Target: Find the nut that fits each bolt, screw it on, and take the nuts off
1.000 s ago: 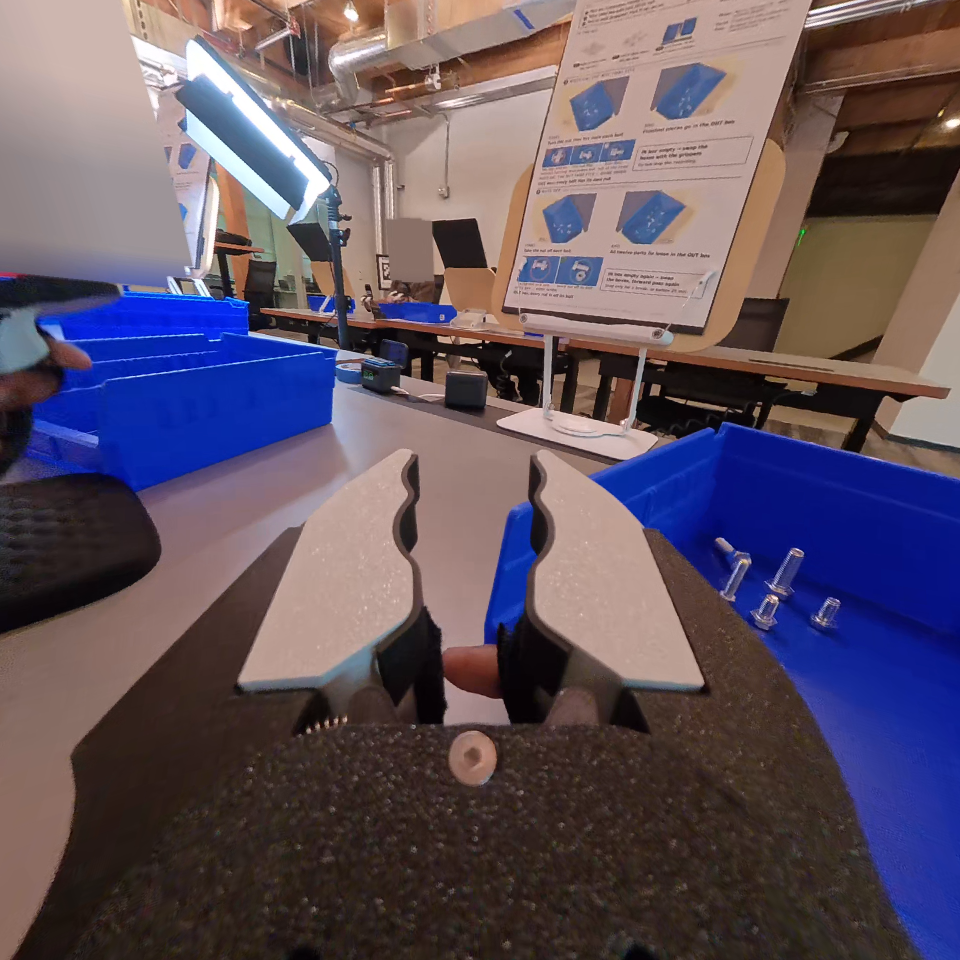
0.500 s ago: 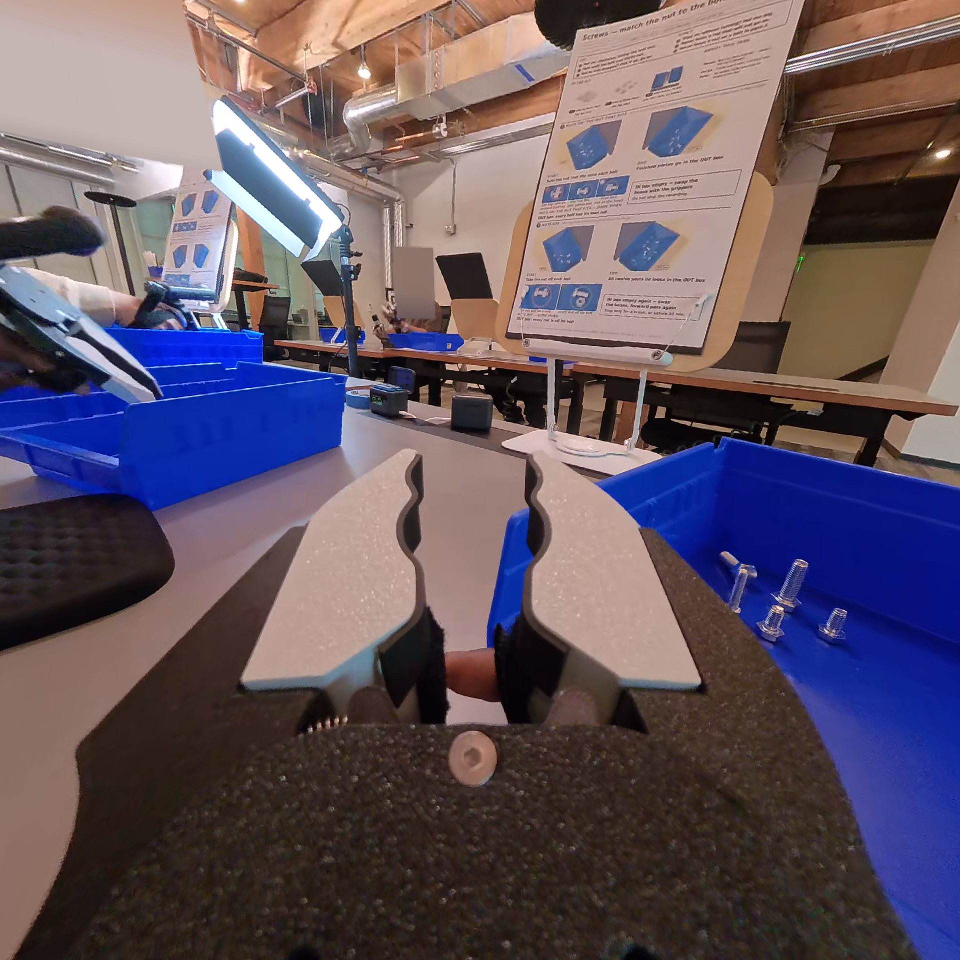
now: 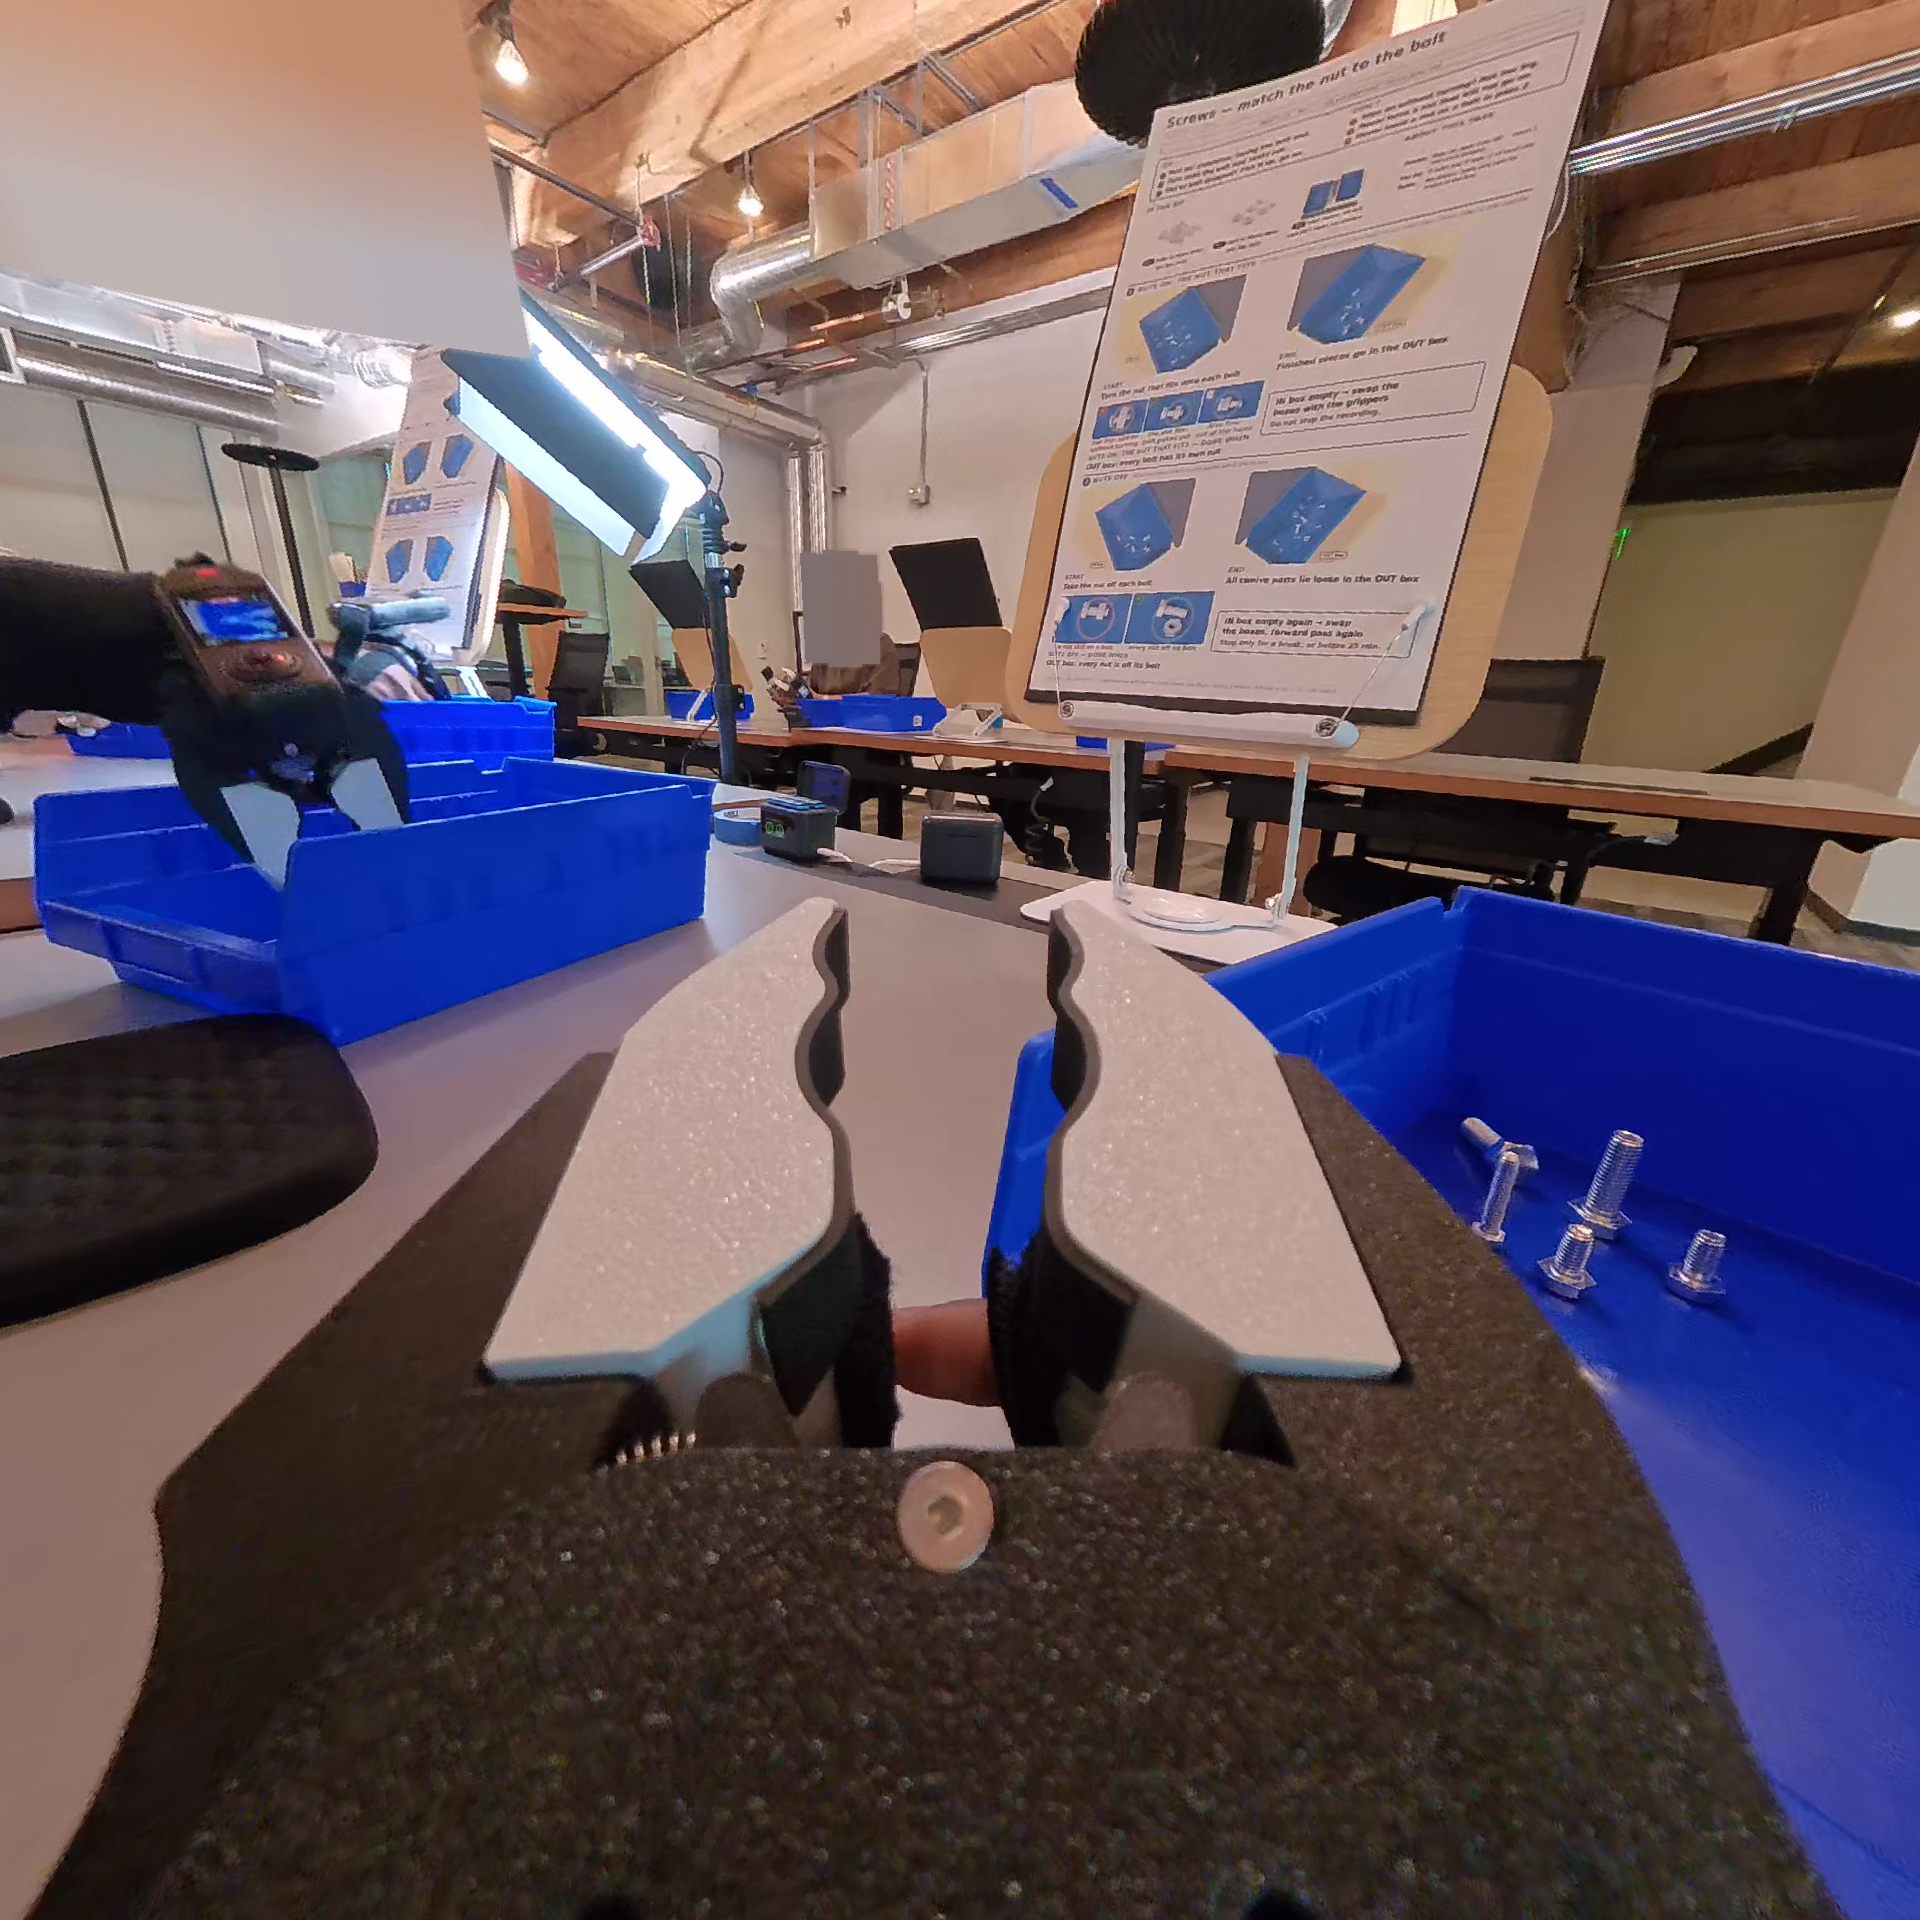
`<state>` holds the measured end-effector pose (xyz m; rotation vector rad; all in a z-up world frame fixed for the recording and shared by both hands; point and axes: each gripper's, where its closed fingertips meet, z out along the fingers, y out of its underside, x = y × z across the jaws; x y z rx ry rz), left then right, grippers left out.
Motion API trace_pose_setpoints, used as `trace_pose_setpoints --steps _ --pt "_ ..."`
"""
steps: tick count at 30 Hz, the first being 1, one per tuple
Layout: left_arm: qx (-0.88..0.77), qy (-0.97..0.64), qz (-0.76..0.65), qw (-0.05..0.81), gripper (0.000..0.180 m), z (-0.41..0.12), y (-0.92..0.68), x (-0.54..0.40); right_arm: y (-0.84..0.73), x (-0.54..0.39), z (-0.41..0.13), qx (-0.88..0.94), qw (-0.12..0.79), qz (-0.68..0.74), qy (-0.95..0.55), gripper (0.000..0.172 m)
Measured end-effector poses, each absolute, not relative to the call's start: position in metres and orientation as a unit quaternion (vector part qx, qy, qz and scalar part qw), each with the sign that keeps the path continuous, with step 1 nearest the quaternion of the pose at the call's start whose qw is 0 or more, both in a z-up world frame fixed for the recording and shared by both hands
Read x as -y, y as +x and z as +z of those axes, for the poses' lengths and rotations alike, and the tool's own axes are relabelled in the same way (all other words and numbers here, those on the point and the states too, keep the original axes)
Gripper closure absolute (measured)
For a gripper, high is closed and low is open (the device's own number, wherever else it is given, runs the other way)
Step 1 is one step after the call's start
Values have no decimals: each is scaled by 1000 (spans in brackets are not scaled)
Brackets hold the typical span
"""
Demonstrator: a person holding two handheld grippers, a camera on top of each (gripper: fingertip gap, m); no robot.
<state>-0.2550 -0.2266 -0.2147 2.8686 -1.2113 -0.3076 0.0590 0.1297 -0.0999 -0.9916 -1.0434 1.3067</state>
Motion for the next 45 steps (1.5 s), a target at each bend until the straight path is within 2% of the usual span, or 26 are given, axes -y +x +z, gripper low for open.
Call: trace_pose_setpoints --steps 7,12,20,25,29,33,38,41,45 --pt "466 878 -102 46 157 -232 -254 229 59 -131 -99 437 560 563 -423 136" --pt "474 874 -85 60 164 -238 -256 232 59 -130 -100 441 562 559 -421 136" --pt "371 926 -38 55 174 -240 -254 236 59 -130 -99 440 565 559 -419 136" --pt "242 966 -82 -47 175 -231 -259 223 60 -131 -99 436 563 564 -419 137" --pt "135 965 -129 -184 175 -198 -257 198 60 -130 -98 436 565 563 -417 137" --pt "34 919 -165 -358 175 -144 -247 170 60 -129 -99 438 565 561 -417 137" --pt "-44 793 -92 -600 175 -73 -197 135 59 -128 -100 444 567 556 -416 137" --pt "-48 742 -51 -667 175 -62 -162 120 58 -127 -101 449 566 552 -416 137" --pt "-33 700 14 -714 175 -66 -111 96 57 -125 -102 454 567 549 -414 137"
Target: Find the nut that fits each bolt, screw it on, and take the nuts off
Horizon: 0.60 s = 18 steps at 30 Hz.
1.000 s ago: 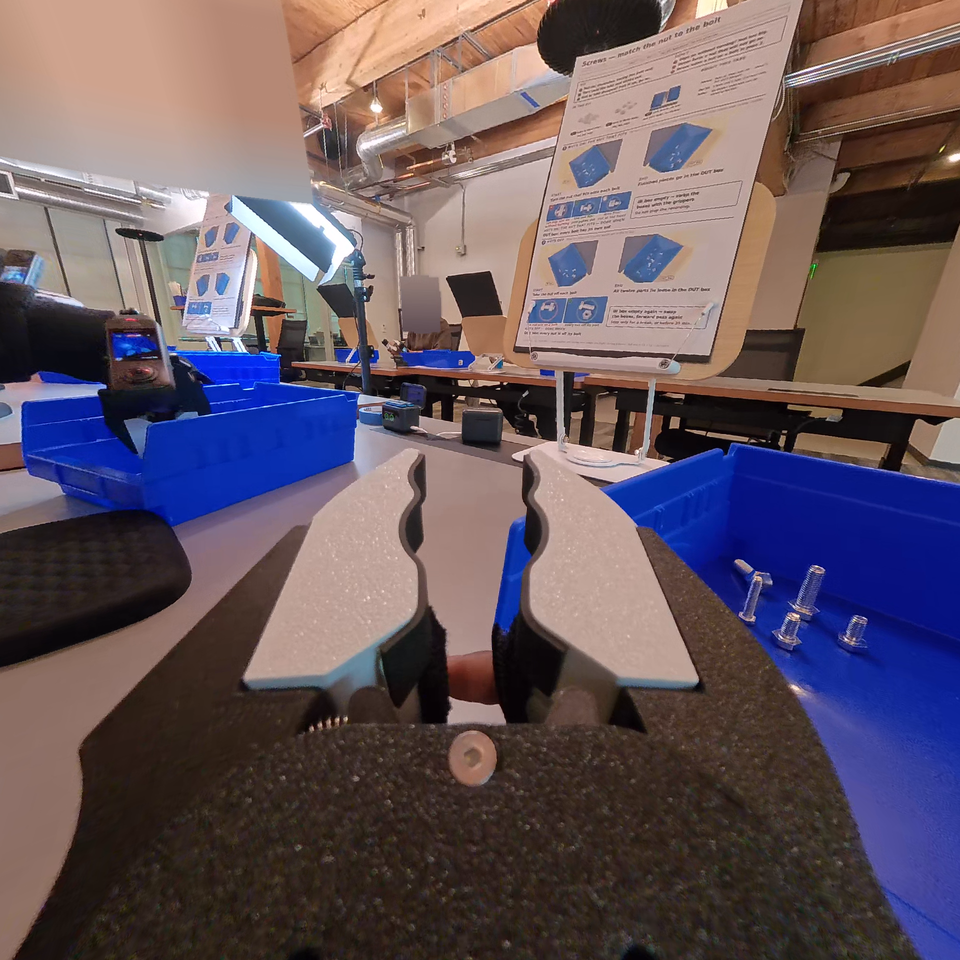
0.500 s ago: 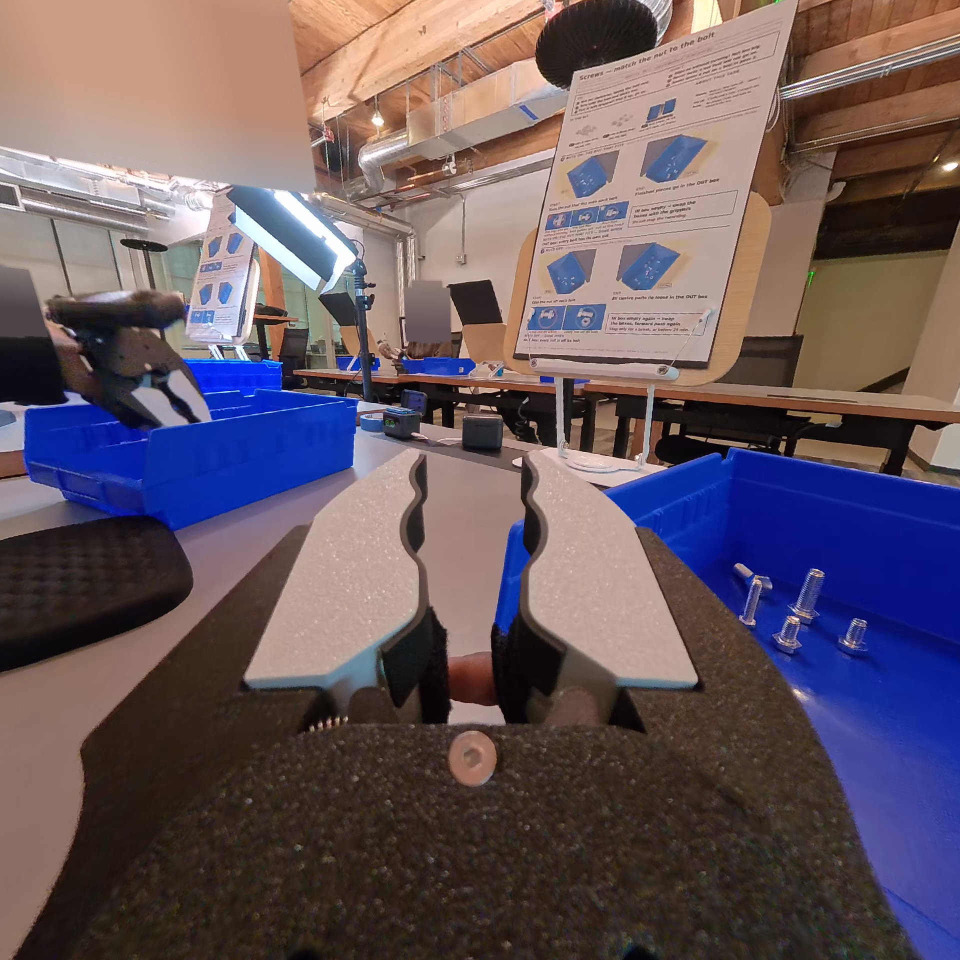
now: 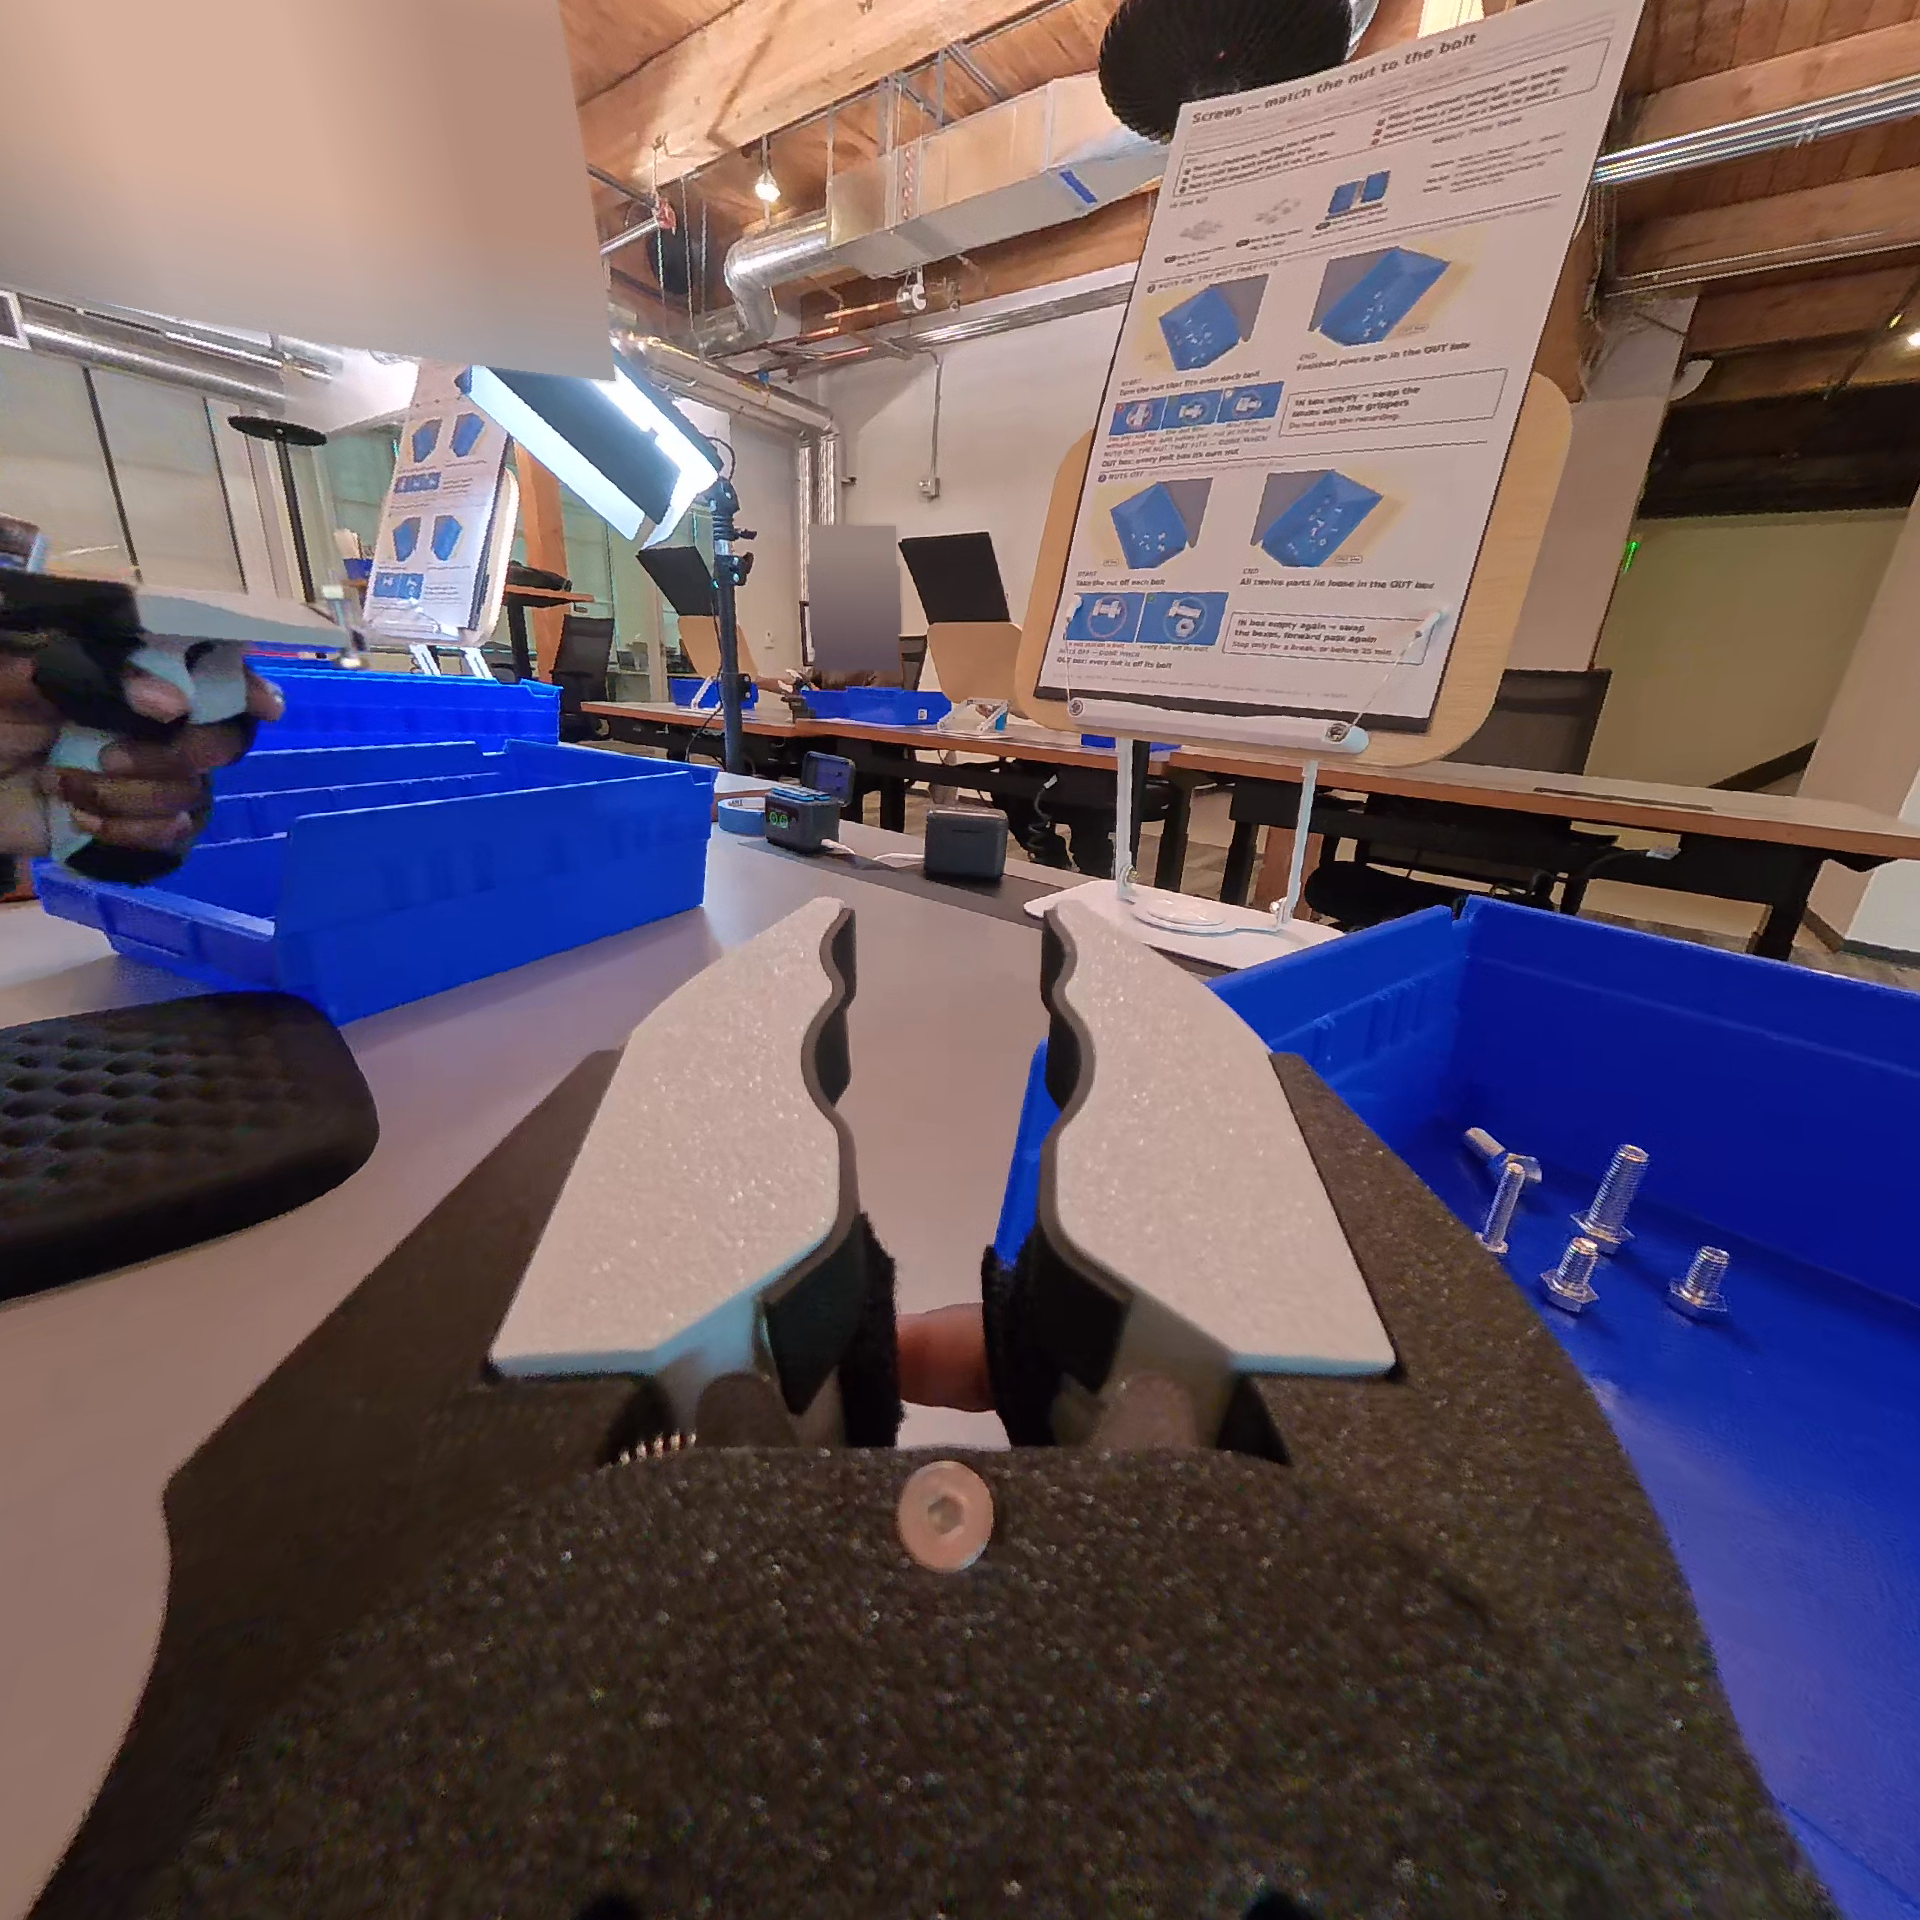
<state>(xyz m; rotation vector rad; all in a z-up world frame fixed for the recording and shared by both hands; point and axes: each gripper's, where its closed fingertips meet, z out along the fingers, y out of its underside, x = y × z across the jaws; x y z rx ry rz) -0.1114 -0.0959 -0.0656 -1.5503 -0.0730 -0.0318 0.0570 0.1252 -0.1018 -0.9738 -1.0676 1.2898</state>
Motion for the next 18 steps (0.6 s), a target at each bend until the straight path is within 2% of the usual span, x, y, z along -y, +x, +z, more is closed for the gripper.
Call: trace_pose_setpoints --steps 12,18 --pt "-3 -697 -120 707 175 -124 -11 31 53 -117 -103 478 554 545 -409 137" --pt "-54 -720 -121 681 175 -135 4 29 39 -41 -94 541 417 630 -370 124"
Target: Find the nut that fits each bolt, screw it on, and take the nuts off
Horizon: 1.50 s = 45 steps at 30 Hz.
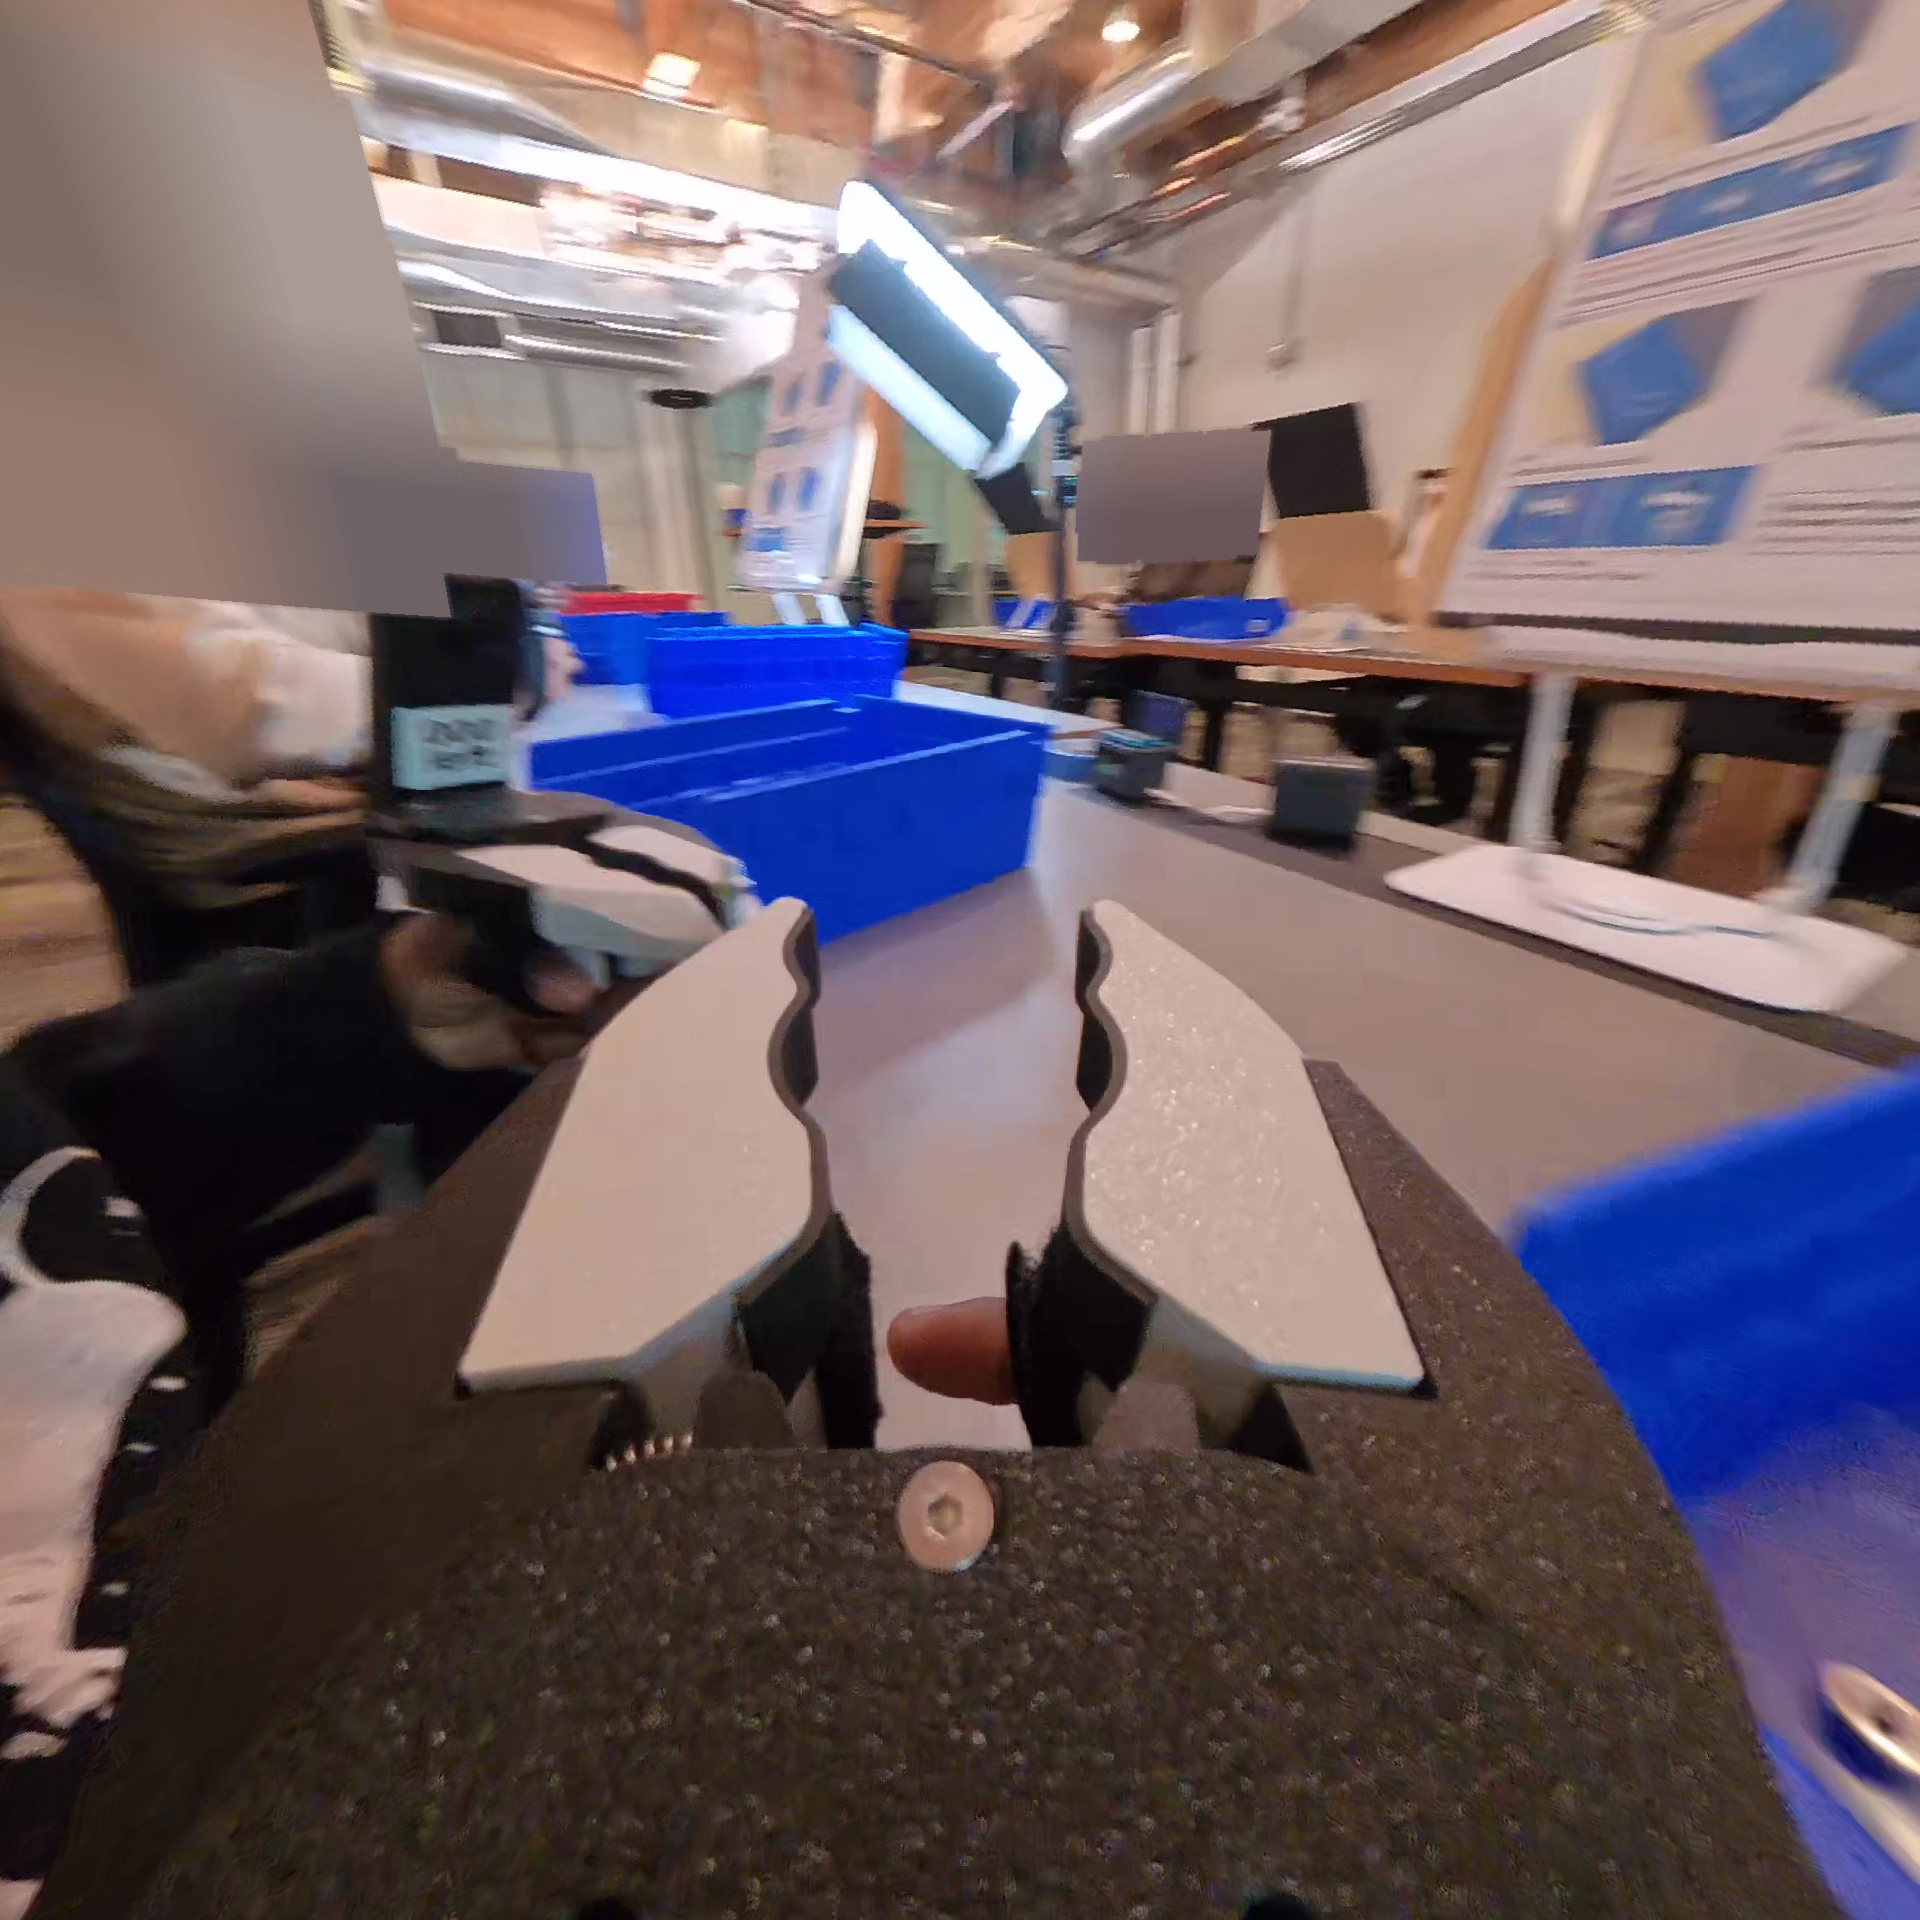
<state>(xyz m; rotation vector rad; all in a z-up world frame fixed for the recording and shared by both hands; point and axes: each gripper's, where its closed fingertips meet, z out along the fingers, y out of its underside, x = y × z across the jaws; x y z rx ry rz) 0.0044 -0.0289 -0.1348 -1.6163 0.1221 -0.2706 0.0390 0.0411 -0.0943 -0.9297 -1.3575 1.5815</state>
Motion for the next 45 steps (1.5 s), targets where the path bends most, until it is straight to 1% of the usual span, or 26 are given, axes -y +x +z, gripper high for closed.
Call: trace_pose_setpoints --steps 3,7,13,19,20,21,22,23,25,26,30,31,35,38,42,43,44,45 --pt "-74 -733 -120 665 175 -142 11 27 25 2 -96 559 364 660 -345 121" --pt "-94 -742 -110 655 175 -147 16 26 1 30 -111 575 323 664 -354 121" --pt "-105 -744 -112 650 175 -149 19 27 -13 36 -130 601 322 630 -372 123" --pt "-95 -735 -127 659 175 -146 17 28 -3 20 -128 600 335 623 -374 121" --pt "-91 -733 -129 661 175 -145 16 29 0 16 -127 597 339 622 -376 125" --pt "-94 -730 -134 664 175 -144 17 30 2 7 -127 590 351 616 -386 141" --pt "-92 -727 -135 667 175 -143 16 30 4 -1 -127 581 366 611 -394 149" --pt "-88 -725 -137 669 175 -142 15 31 7 -6 -125 574 372 614 -393 154" --pt "-85 -723 -142 671 175 -141 14 31 12 -4 -118 566 367 632 -381 158" --pt "-83 -723 -142 671 175 -141 14 31 13 -1 -116 568 363 636 -375 156" --pt "-88 -725 -140 668 175 -142 15 31 8 27 -117 590 316 654 -354 134" --pt "-89 -726 -139 667 175 -143 15 31 5 34 -118 595 308 654 -350 131" --pt "-97 -729 -135 664 175 -144 17 30 -7 46 -124 605 293 652 -349 129" --pt "-102 -728 -135 664 175 -144 19 31 -7 41 -126 598 288 657 -359 136" --pt "-95 -724 -140 669 175 -142 17 32 2 29 -124 593 289 657 -365 137" --pt "-95 -721 -142 671 175 -141 17 32 4 22 -124 589 299 652 -373 142" --pt "-97 -719 -144 673 175 -140 17 33 4 12 -125 582 316 641 -388 153" --pt "-95 -718 -144 674 175 -140 17 33 4 5 -126 578 329 633 -396 156"
